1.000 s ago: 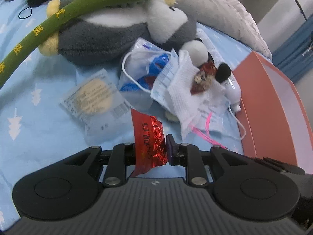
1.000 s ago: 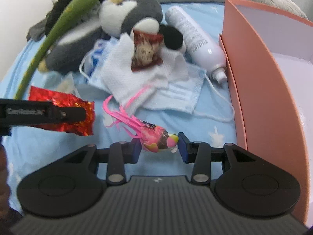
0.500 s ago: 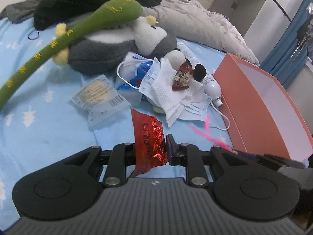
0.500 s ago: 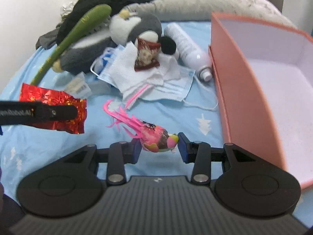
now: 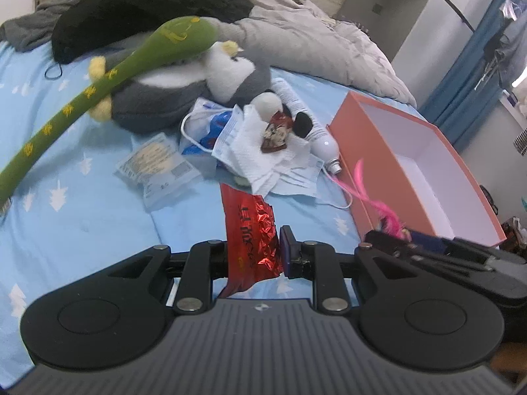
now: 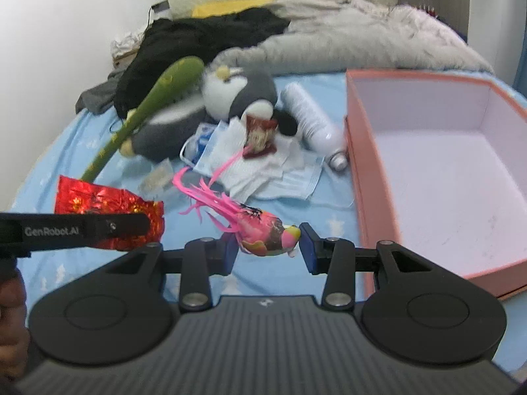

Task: Organize soft objects
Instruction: 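Carry the red wrapper and pink bird over the pink box with both tools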

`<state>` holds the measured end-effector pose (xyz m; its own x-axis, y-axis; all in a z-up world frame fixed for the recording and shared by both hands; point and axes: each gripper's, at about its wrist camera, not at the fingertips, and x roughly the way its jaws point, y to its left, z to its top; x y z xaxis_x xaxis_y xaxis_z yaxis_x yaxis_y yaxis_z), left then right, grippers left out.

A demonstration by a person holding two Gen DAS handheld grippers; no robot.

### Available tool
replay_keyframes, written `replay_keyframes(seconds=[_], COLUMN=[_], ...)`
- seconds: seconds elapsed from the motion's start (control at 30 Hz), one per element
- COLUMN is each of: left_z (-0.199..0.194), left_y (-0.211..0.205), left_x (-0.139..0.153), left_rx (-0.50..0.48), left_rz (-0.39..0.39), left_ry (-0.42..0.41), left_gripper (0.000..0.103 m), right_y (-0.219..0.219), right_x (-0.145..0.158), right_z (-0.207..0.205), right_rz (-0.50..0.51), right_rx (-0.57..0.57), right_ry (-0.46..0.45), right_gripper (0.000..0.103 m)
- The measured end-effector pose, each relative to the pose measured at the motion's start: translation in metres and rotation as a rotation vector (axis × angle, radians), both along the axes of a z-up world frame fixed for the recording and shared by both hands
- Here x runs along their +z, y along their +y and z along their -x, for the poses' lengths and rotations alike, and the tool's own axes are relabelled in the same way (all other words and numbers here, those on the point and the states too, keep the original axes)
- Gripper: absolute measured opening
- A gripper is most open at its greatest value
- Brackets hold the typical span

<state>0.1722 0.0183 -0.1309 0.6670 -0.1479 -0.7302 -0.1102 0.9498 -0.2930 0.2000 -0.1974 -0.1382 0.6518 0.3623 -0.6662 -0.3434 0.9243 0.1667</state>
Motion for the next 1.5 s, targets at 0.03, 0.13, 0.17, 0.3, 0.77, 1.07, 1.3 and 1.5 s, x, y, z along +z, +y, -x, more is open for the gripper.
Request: replay_keyframes(seconds=[0.03,0.13,0.17,0.3,0.77,1.07,1.3,1.5], left_z=[0.000,-0.003,-0.004,-0.007,-0.041,-0.073,-0.109,-0.144], left_y=[-0.002,-0.011,-0.014,-0.023,-0.066,-0.120,-0.172,-0.219], left_x=[0.005,0.019,0.024,0.043,0.119,0.144,0.130,0.084], left_rx=[-0.005,-0.038,-0.048,-0.059,-0.135,-0.225,-0.328,-0.438], left_rz=[-0.008,-0.028,-0.026,-0.034,-0.007,0.010,0.018,-0.036], left_ry=[-0.009,-0.025,-0.030,-0.072,-0.197,-0.231,-0.175,-0.071], left_gripper=[0.026,0.026,0.026,0.026,0.026,0.026,0.026,0.026], right_y=[-0.002,-0.010,-0.013,-0.028,-0.083,-0.129,-0.174,-0.205], right_x=[0.005,0.017,0.021,0.036,0.105,0.134,0.115,0.081], right_z=[0.001,0.003,0.003,0.006,-0.004,-0.015,-0.034,-0.051], right_rz=[-0.001,-0.010,-0.013,-0.021,-0.042,0.000,0.021,0.054], right_rx=[-0.005,-0.016,-0.019,-0.047,-0.124,-0.202,-0.290,-0.338], right_ry=[-0.008,-0.024,-0.032,-0.074,-0.228,-0.300,-0.207,-0.094], right_gripper=[0.043,0.043,0.043,0.043,0.043,0.043,0.043,0.043])
